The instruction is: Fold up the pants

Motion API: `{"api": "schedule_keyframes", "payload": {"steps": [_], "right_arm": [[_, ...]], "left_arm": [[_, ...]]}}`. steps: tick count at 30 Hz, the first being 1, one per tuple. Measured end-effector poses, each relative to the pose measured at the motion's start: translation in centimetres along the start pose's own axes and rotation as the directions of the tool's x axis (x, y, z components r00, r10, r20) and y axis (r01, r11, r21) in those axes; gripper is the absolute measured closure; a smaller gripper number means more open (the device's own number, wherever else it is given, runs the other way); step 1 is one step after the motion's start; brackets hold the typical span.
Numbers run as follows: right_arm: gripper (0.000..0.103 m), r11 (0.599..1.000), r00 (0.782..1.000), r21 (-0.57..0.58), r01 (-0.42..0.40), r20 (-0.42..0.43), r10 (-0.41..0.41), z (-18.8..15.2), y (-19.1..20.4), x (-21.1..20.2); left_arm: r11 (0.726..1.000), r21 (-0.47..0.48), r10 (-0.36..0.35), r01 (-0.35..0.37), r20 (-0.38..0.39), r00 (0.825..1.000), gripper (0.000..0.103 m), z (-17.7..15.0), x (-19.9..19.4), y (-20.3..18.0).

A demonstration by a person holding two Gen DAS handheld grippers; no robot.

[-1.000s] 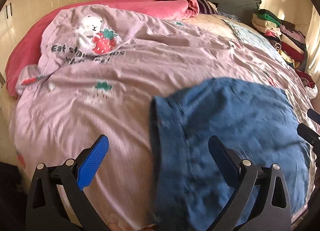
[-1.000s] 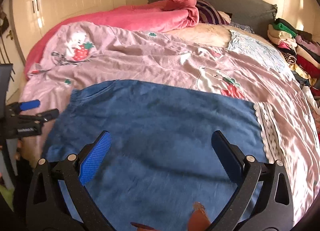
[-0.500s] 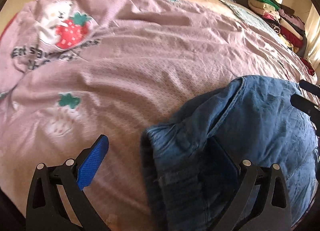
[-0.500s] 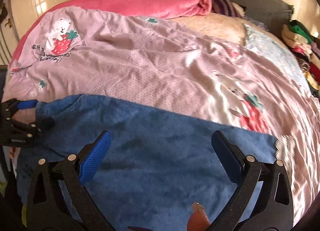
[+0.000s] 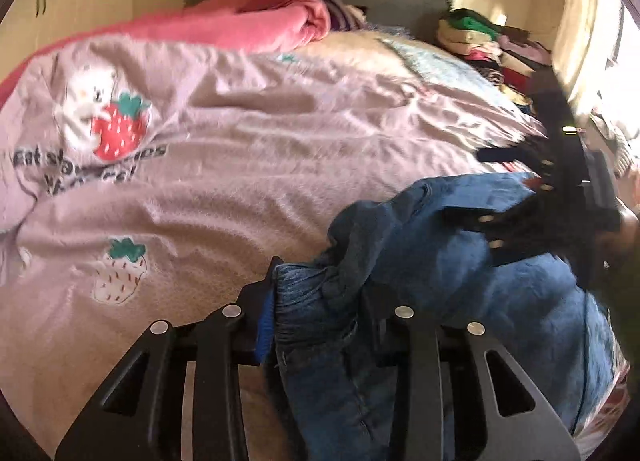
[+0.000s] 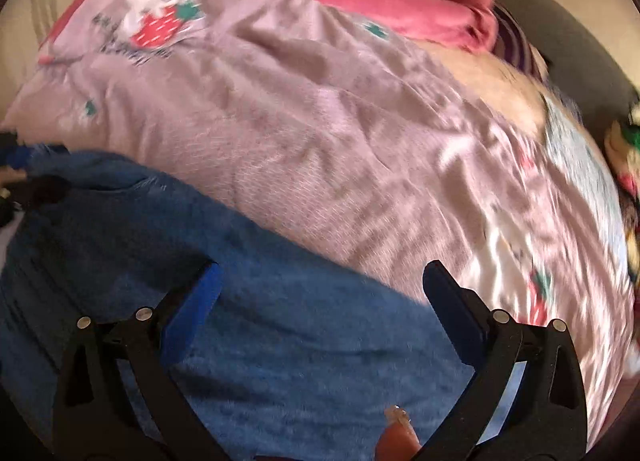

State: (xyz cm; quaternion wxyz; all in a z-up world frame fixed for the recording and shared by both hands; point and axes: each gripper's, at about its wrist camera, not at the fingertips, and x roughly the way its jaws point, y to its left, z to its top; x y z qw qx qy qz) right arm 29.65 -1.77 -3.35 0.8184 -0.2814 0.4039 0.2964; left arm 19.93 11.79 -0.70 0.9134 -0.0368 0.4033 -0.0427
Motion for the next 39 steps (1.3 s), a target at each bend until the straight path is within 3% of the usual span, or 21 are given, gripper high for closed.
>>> {"api": "schedule_keyframes", "payload": {"steps": [2, 3, 4, 7, 9, 15, 24, 29, 39], "right_arm": [[0.009, 0.999, 1.000, -0.048, -0.009, -0.001, 0.009, 0.1, 0.8, 0.3], [0.021, 0.997, 1.000, -0.071, -0.013, -0.003, 0.013, 0.1, 1.3, 0.4], [0.042, 0.995, 0.999, -0.091, -0.035, -0.011, 0.034, 0.1, 1.8, 0.5], [0.082, 0.994, 0.995, -0.044, -0.098, 0.018, 0.099, -0.4, 2.4, -0.9], [0.093, 0.994, 0.992, -0.016, -0.106, 0.066, 0.107, -0.8, 2.5, -2.5], [0.098, 0.986, 0.972, 0.079, -0.149, 0.194, 0.132, -4.8, 2.3, -9.4], [0.100, 0.970, 0.949, 0.097, -0.223, 0.250, 0.193, -11.1, 7.7, -16.1], [0.100, 0.952, 0.938, 0.097, -0.290, 0.226, 0.263, -14.4, 11.5, -17.7], [0.100, 0.919, 0.923, 0.121, -0.375, 0.137, 0.359, -18.3, 16.7, -16.8]], "left_arm": [[1.000, 0.013, -0.010, 0.010, 0.014, 1.000, 0.070, -0.4, -1.0, -0.3], [1.000, 0.019, -0.010, 0.009, 0.016, 1.000, 0.070, -0.3, -1.1, -0.5], [1.000, 0.022, -0.010, 0.009, 0.020, 1.000, 0.070, -0.4, -1.3, -0.6], [0.999, 0.041, 0.020, -0.021, 0.030, 0.999, 0.070, -0.8, -1.6, -0.9], [0.999, 0.041, 0.029, -0.030, 0.031, 0.999, 0.070, -1.2, -1.8, -0.8], [0.999, 0.045, 0.007, -0.010, 0.068, 0.998, 0.070, -2.2, -3.9, -1.0], [0.995, 0.098, -0.030, 0.020, 0.103, 0.994, 0.069, -5.8, -8.4, -3.0], [0.992, 0.116, -0.056, 0.045, 0.094, 0.994, 0.069, -8.5, -10.7, -3.2], [0.992, 0.122, -0.019, 0.024, -0.045, 0.999, 0.059, -13.6, -9.8, -2.4]]}}
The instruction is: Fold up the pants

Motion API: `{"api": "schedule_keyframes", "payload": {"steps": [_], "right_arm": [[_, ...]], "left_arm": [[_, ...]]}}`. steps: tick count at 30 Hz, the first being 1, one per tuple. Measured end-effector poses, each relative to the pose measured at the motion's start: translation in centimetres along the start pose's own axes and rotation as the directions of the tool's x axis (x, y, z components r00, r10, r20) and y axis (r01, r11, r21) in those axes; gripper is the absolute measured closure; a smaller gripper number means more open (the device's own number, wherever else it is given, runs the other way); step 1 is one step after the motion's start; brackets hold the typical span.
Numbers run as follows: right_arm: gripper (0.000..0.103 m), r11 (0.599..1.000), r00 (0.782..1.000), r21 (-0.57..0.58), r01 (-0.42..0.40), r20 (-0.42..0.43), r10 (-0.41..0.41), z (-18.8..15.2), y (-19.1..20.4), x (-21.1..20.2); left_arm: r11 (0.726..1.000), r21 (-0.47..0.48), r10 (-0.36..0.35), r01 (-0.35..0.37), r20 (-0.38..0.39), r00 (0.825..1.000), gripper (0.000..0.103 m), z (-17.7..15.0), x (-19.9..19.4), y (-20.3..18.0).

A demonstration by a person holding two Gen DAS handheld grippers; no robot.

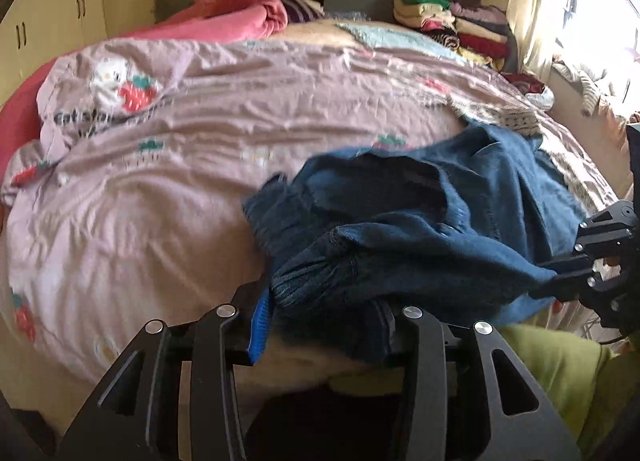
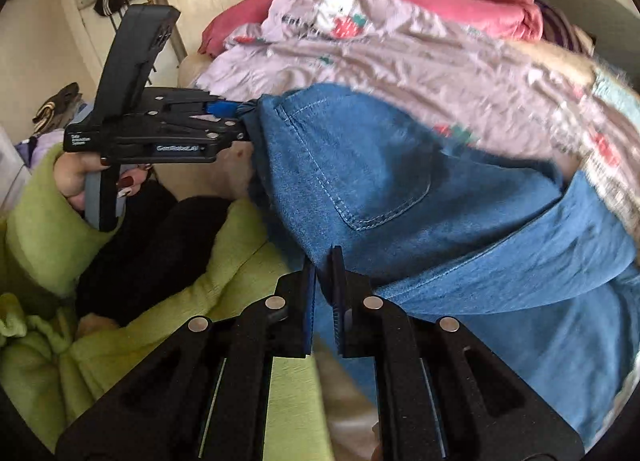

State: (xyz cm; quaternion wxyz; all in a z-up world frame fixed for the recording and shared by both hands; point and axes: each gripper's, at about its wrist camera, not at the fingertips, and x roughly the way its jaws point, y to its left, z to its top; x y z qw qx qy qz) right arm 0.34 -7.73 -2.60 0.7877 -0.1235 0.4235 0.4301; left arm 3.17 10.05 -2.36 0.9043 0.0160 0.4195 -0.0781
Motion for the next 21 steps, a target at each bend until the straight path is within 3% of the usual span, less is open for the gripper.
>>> {"api": "schedule_keyframes", "payload": {"steps": [1, 3, 6, 11, 13, 15, 18, 21], "right_arm": [[0.100, 1.000, 1.000, 0.001, -0.008, -0.013, 0.008, -0.2, 0.0, 0.4], [0.100, 1.000, 0.999, 0.003, -0.001, -0.052, 0.002, -0.7, 0.2, 1.6], [0.099, 1.000, 0.998, -0.018, 0.013, -0.065, -0.014, -1.0, 0.4, 2.1], [0.097, 1.000, 0.998, -0.005, 0.004, -0.059, -0.004, -1.2, 0.3, 2.1], [0.095, 1.000, 0.998, 0.003, -0.002, -0.055, 0.002, -1.2, 0.2, 2.1], [0.095, 1.000, 0.999, 0.014, -0.006, -0.050, 0.007, -1.2, 0.1, 1.9], [0.091, 1.000, 0.999, 0.018, -0.016, -0.028, 0.017, -1.2, 0.0, 0.6], [0.072, 0.999, 0.999, 0.032, -0.020, 0.043, 0.019, -0.7, -0.4, -1.9]], "left_arm": [[1.000, -0.011, 0.007, -0.007, -0.015, 1.000, 0.057, -0.1, 0.2, 0.1], [0.998, -0.047, 0.028, -0.031, -0.052, 0.998, 0.042, -0.8, 0.4, 0.8], [0.995, -0.092, 0.038, -0.042, -0.046, 0.998, 0.030, -1.6, -1.3, 1.8], [0.987, -0.137, 0.087, -0.081, 0.038, 0.995, 0.031, -1.2, -5.8, 2.4], [0.991, -0.130, 0.051, -0.041, 0.076, 0.996, 0.032, -0.2, -6.7, 1.1], [0.996, -0.082, -0.036, 0.043, 0.088, 0.995, 0.036, 1.1, -6.0, -1.4], [0.996, -0.014, -0.086, 0.086, 0.013, 0.996, 0.051, 1.5, -2.7, -4.2], [0.999, -0.008, -0.041, 0.040, -0.090, 0.995, 0.052, 0.3, 1.2, -4.3]]}}
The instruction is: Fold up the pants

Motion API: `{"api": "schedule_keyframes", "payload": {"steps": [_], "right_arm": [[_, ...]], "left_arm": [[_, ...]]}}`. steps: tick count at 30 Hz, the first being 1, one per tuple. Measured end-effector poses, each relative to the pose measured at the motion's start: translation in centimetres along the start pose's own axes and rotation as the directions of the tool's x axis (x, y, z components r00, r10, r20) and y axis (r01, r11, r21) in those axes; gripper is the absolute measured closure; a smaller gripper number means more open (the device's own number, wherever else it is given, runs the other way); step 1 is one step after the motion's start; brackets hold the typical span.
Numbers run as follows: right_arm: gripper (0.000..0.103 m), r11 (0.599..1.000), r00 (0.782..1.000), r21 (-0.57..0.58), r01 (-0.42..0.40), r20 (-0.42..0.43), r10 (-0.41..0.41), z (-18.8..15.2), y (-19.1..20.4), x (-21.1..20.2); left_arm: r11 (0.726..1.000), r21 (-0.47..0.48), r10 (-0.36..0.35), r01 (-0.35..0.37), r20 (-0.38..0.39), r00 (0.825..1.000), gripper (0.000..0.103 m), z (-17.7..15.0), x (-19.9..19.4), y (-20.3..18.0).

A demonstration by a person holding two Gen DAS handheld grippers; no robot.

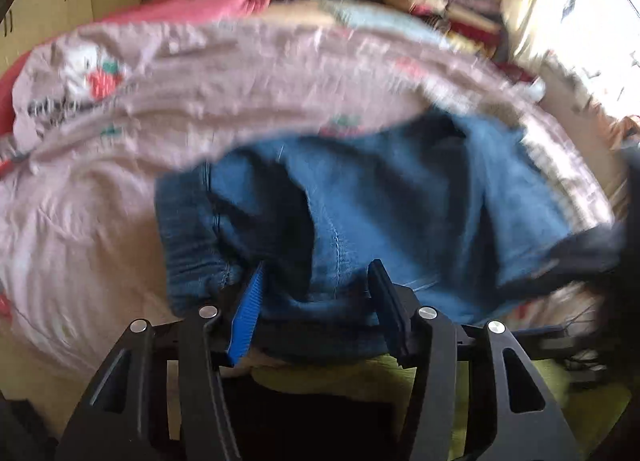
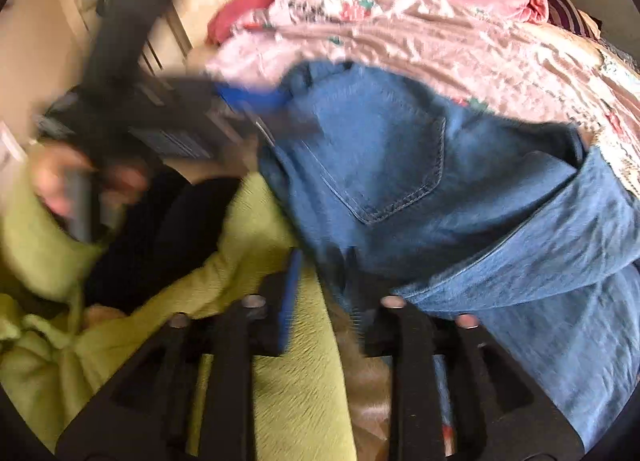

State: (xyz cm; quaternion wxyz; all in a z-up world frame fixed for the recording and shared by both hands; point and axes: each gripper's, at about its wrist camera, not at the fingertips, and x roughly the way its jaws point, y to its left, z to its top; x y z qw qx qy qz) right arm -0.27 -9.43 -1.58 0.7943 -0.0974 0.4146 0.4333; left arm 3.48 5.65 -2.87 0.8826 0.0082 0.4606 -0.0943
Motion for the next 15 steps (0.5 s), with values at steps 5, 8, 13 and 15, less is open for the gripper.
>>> {"api": "schedule_keyframes", "payload": {"steps": [5, 8, 13, 15], "right_arm": [[0.068, 0.998, 0.996, 0.047, 0.052, 0.067, -0.055, 2.1, -1.6, -0.8], [0.068, 0.993, 0.995, 0.068, 0.100, 0.000, -0.100, 2.5, -2.2, 1.7], [0.066, 0.980, 0.978, 0.123, 0.159, -0.153, -0.139, 0.7, -3.9, 6.0], [0.066, 0.979, 0.981, 0.141, 0.148, -0.144, -0.128, 0.8, -4.0, 5.6]], "left_arm": [[1.000, 0.019, 0.015, -0.015, 0.002, 1.000, 0.052, -0.9, 0.6, 0.1], [1.000, 0.009, 0.003, -0.003, 0.008, 1.000, 0.052, -1.0, 0.6, 0.4], [1.000, 0.005, -0.014, 0.014, 0.019, 1.000, 0.052, -0.9, 1.1, 0.2], [1.000, -0.004, -0.019, 0.019, 0.029, 0.999, 0.052, -0.9, 1.1, 0.3]]}}
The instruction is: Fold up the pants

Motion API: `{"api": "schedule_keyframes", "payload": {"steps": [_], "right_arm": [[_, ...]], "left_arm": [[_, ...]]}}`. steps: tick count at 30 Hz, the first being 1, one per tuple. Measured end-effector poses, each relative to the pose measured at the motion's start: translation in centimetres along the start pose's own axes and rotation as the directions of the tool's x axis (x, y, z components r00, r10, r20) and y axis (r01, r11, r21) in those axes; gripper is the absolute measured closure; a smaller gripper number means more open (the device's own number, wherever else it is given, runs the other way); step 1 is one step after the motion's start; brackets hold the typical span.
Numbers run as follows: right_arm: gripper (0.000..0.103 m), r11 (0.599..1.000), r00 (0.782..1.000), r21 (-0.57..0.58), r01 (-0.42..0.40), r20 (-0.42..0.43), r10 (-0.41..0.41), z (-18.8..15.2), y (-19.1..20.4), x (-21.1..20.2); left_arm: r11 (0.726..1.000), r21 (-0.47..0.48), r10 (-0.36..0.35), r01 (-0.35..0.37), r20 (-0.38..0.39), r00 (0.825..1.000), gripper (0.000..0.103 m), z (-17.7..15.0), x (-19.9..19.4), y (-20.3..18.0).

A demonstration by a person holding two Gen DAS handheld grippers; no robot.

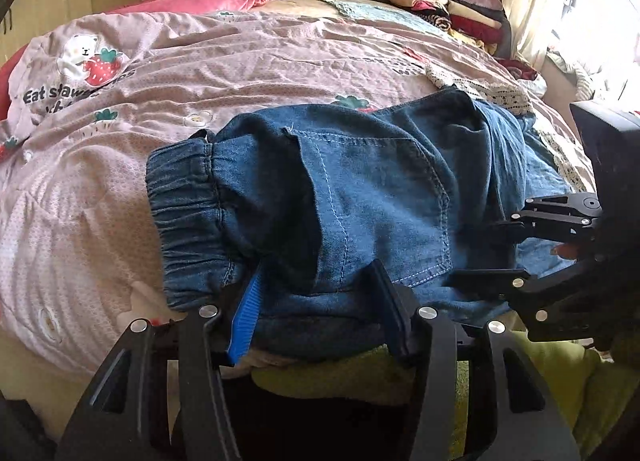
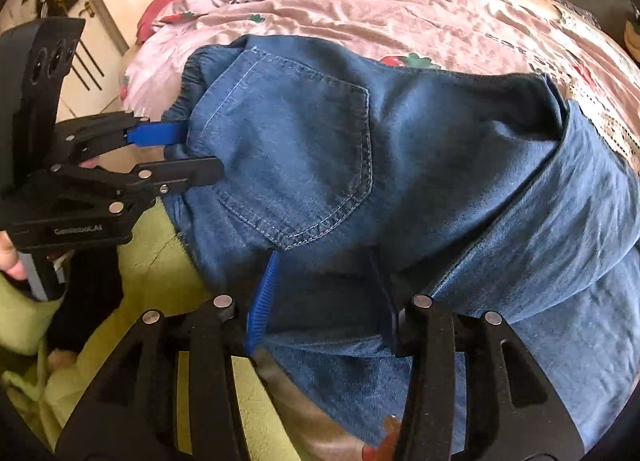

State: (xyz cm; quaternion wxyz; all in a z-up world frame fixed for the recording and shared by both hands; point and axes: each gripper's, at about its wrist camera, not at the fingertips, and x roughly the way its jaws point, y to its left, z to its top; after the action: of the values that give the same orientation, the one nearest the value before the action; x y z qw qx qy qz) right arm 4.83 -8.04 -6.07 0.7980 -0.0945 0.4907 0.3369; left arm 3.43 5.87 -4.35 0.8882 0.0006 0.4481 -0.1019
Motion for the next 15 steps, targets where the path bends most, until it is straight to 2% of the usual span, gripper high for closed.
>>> {"api": "schedule_keyframes", "payload": {"steps": [3, 6, 9, 15], "right_arm": [[0.064, 1.000, 0.998, 0.009, -0.029, 0.054, 0.028, -0.3, -0.2, -2.0], [0.058, 1.000, 0.991, 0.025, -0.017, 0.131, 0.013, -0.2, -1.1, -4.9], [0.053, 0.997, 0.980, 0.075, 0.036, 0.191, -0.049, -0.1, -3.1, -7.7], [0.047, 0.973, 0.958, 0.194, 0.125, 0.231, -0.169, 0.2, -8.4, -10.4]], "left_arm": [[1.000, -0.013, -0.002, 0.002, 0.016, 1.000, 0.052, -0.1, -0.3, 0.0], [0.999, -0.042, -0.016, 0.018, 0.042, 0.999, 0.048, 0.1, -2.1, 0.0], [1.000, -0.024, -0.013, 0.016, 0.097, 0.995, 0.037, 0.7, -4.7, -0.8], [0.997, 0.034, -0.076, 0.072, 0.129, 0.989, 0.032, 2.1, -6.5, -3.8]]}}
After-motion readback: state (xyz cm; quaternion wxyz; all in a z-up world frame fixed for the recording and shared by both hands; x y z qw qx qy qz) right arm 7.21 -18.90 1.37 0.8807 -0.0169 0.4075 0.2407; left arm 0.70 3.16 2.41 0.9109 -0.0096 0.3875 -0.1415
